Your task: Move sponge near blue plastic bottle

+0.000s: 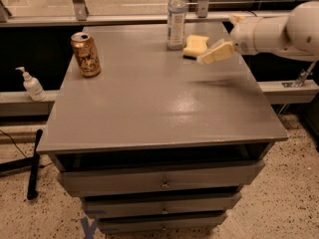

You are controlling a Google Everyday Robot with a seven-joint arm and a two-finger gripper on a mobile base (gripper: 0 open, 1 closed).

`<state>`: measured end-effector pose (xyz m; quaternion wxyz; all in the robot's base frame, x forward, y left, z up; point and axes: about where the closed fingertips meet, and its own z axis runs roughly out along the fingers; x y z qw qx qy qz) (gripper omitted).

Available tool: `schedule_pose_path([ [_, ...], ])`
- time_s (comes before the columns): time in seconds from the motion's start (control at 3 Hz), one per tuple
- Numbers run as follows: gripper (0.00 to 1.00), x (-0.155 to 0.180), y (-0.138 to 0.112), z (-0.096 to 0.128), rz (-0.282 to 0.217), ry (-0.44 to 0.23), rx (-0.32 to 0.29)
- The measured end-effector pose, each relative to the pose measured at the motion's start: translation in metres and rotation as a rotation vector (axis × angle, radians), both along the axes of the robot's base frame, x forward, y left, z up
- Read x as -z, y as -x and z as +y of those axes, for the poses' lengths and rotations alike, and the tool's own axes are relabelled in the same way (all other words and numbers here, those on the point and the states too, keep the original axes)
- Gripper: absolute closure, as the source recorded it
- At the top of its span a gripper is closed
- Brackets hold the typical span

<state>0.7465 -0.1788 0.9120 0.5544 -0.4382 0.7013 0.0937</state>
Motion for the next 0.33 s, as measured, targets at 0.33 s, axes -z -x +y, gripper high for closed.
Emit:
schedule_pose_path([
  [0.33, 0.00, -0.0362, 0.0554, -0.0517, -0.018, -0.071, 0.023],
])
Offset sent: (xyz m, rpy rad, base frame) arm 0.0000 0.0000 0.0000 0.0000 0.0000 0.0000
